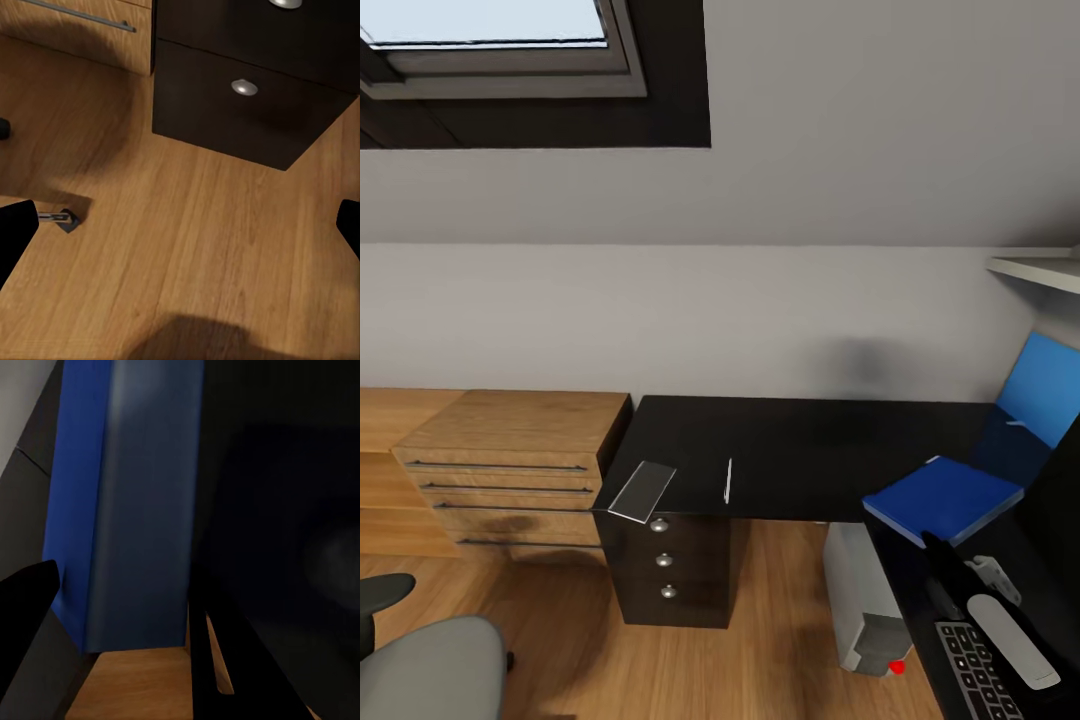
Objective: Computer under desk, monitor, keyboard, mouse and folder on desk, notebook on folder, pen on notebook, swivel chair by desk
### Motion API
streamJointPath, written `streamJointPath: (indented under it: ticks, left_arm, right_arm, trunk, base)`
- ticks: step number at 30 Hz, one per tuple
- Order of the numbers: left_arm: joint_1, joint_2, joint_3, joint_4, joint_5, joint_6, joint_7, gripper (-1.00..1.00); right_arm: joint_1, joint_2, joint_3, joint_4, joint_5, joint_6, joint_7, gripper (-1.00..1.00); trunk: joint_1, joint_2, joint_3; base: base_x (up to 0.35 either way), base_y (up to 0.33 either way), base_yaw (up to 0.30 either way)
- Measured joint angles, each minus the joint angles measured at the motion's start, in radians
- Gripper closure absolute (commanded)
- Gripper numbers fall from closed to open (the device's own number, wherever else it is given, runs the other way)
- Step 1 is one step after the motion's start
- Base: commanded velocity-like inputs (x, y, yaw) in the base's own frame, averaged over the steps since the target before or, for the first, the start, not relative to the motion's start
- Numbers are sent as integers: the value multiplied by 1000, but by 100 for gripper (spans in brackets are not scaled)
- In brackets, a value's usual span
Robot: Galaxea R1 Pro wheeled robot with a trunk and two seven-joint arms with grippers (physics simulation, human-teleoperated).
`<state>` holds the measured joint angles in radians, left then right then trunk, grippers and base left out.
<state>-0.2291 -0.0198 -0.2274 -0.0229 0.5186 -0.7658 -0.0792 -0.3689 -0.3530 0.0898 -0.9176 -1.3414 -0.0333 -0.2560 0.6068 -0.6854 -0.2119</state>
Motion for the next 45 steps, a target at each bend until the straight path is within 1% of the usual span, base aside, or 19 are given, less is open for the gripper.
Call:
streamJointPath:
  ticks: [6, 12, 22, 26, 41, 45]
  left_arm:
    - [0, 0, 0, 0, 0, 0, 0, -100]
    - [0, 0, 0, 0, 0, -1, 0, -100]
    - [0, 0, 0, 0, 0, -1, 0, -100]
    - [0, 0, 0, 0, 0, -1, 0, -100]
    - [0, -1, 0, 0, -1, 0, 0, -100]
    - [0, -1, 0, 0, -1, 0, 0, -100]
  right_arm:
    - [0, 0, 0, 0, 0, 0, 0, 100]
    - [0, 0, 0, 0, 0, 1, 0, 100]
    - [0, 0, -1, 0, -1, 1, 0, 100]
    - [0, 0, -2, 0, 0, 1, 0, 100]
    - [0, 0, -2, 0, 0, 1, 0, 100]
    - [0, 0, -3, 0, 0, 1, 0, 100]
  trunk:
    - [23, -42, -19]
    - [23, -42, -19]
    - [61, -112, -50]
    - [62, -113, -50]
    - [119, -217, -97]
    - [119, -218, -98]
  base:
    - [0, 0, 0]
    - [0, 0, 0]
    - [0, 0, 0]
    - [0, 0, 0]
    - [0, 0, 0]
    - [0, 0, 0]
